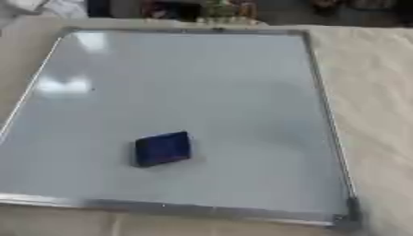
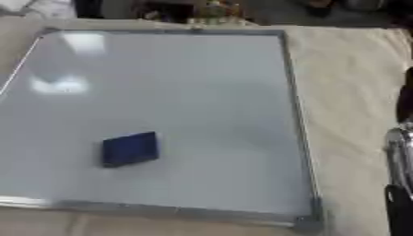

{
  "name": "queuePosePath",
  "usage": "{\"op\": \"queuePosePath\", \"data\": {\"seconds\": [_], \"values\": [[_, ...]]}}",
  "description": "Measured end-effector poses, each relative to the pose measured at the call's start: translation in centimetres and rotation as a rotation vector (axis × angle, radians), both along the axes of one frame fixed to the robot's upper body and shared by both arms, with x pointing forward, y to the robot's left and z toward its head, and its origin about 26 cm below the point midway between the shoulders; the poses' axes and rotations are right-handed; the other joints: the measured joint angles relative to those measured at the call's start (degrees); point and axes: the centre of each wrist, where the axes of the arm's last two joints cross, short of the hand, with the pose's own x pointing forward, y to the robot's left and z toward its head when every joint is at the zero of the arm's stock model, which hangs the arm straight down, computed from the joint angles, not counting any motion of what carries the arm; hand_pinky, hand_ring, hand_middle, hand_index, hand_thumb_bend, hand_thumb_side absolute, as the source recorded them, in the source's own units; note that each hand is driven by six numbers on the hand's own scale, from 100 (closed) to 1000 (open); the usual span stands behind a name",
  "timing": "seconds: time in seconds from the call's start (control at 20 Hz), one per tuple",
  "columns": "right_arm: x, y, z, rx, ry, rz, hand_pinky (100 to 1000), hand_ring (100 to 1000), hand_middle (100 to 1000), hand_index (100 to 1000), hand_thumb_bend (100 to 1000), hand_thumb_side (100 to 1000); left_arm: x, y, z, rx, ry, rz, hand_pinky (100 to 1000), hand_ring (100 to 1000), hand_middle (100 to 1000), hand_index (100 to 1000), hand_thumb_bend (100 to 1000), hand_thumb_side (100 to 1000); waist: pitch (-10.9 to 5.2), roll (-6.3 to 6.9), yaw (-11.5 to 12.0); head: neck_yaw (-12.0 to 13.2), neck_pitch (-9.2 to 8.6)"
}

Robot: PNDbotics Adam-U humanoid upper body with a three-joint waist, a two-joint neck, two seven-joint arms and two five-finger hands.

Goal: Wipe the whiteboard clean with a brush.

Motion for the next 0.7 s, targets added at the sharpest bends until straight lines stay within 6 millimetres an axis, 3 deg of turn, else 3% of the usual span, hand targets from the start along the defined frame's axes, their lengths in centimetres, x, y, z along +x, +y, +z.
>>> {"op": "queuePosePath", "data": {"seconds": [0.3,0.35,0.55,0.7], "values": [[-0.1,-0.1,-0.2,-0.001,0.011,0.000,902,924,714,884,166,1000,0.5,0.3,2.7,0.268,-0.066,0.092,555,553,488,152,172,819,-0.26,0.14,0.0,-0.1,0.01],[-0.1,-0.1,-0.2,-0.001,0.011,0.000,902,924,714,884,168,1000,0.5,0.2,2.7,0.290,-0.067,0.101,594,617,592,100,227,745,-0.28,0.16,0.0,-0.1,0.01],[-0.1,-0.1,-0.1,-0.016,0.019,0.004,903,924,713,884,170,1000,1.1,-0.9,4.4,0.405,-0.133,0.084,618,649,608,100,239,737,-0.75,2.07,-0.4,-0.3,0.01],[-0.1,-0.2,-0.1,-0.024,0.023,0.003,903,924,713,884,167,1000,2.1,-1.9,5.5,0.536,-0.166,0.049,614,649,600,100,258,735,-0.77,2.07,-0.3,-0.6,0.01]]}}
